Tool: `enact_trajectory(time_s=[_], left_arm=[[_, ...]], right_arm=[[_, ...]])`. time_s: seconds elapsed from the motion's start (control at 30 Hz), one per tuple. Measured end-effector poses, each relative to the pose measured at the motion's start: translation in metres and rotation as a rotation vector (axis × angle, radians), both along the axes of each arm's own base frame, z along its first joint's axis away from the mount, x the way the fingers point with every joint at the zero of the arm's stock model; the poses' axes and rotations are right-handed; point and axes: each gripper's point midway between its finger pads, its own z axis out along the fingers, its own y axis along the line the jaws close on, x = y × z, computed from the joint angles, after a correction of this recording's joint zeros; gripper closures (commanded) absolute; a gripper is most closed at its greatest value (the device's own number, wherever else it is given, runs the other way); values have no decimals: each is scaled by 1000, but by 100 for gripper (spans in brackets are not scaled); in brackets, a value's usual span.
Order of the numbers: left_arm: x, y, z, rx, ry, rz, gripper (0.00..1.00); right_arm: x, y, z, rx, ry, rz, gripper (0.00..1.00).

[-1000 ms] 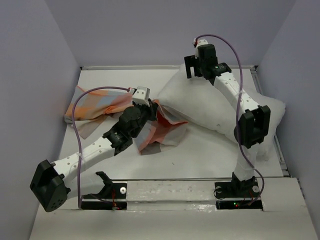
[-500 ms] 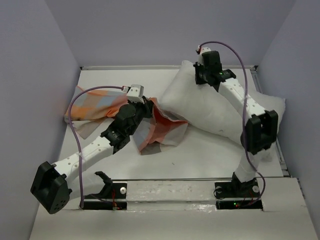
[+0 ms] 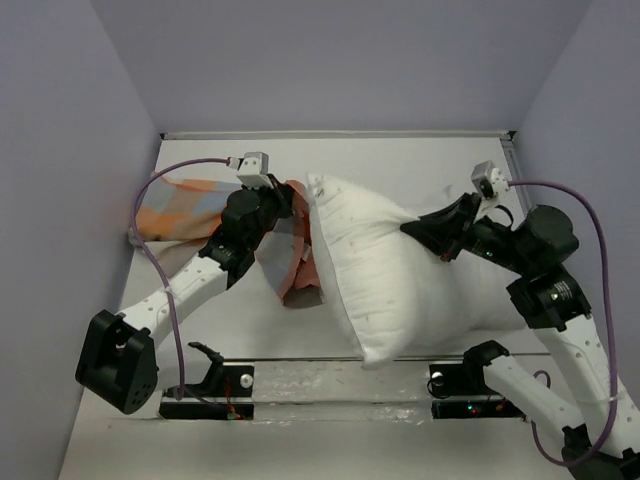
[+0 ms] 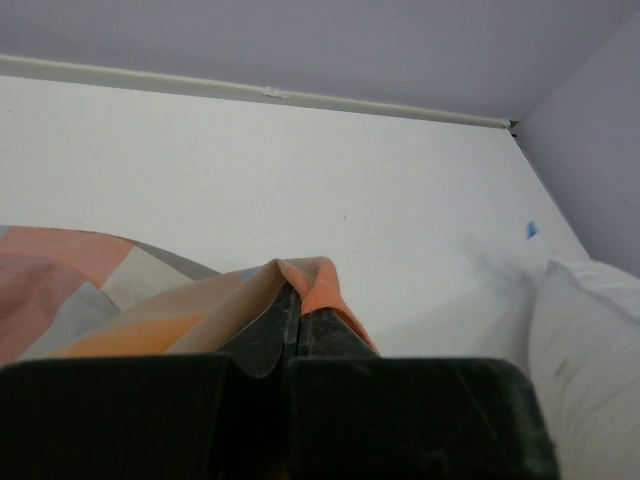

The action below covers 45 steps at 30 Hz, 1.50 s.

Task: Put the pillow into the pillowcase

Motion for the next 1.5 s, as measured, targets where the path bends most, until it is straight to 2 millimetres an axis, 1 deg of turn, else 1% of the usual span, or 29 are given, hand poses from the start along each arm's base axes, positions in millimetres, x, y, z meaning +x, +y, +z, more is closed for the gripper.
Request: enact_trajectory(time_s=[0.03,0.1,0.13,0.17,0.23,0.3,0.37,0.4,0.47,0.63,0.73,0.77,0.87,0.97,1.03,1.1,1.2,1.23,1.3,1.33,1.37,1.43,1.5], left_arm=[[4,1,0,-3,3,4,100],[9,1,2,-5,3,4,100],[10,1,4,-7,0,-1,100],[10,1,6,-11,-5,-3,100],[10,0,10,-17,-15,-9,100],[9,-1,12,-20,-19,-15,100],[8,0,15,-23,-26,-16,100],[7,0,17,-24,-28,-16,100],[4,2,23,-30,-39,-18,100],[-11,12,40,-51,-82,-11,100],[-16,16,45,-55,-95,-8,100],[-17,17,46,-51,-96,-8,100],[-18,18,44,-38,-89,-10,100],[-21,17,36,-9,-65,-18,100],[-24,12,29,15,-44,-35,100],[-27,1,27,51,-18,-62,100],[-27,-29,41,95,-15,-118,100],[-27,-42,50,116,-22,-134,100],[-28,-60,66,127,-43,-160,100],[-28,-64,72,131,-52,-163,100],[-28,-63,76,133,-58,-152,100],[-24,-57,87,134,-71,-113,100],[-22,-54,92,130,-78,-92,100]], right_arm=[[-7,9,-17,-12,44,64,100],[-15,21,-49,-35,134,153,100],[-19,26,-62,-46,175,185,100],[-23,32,-82,-64,236,223,100],[-26,38,-108,-97,320,246,100],[-27,41,-133,-135,395,240,100],[-24,42,-146,-159,434,218,100],[-19,43,-152,-173,448,192,100],[-11,43,-158,-185,460,158,100],[16,44,-176,-233,504,55,100],[32,48,-184,-267,518,9,100],[34,49,-185,-273,519,4,100],[43,60,-191,-319,515,-30,100],[48,71,-192,-344,502,-50,100],[52,78,-190,-350,484,-68,100],[56,83,-188,-350,463,-86,100],[64,89,-183,-337,425,-123,100],[65,89,-181,-333,419,-130,100],[65,89,-178,-320,407,-133,100],[64,88,-175,-314,403,-131,100],[61,87,-174,-310,402,-127,100],[55,87,-171,-302,398,-114,100],[44,90,-170,-303,393,-82,100]])
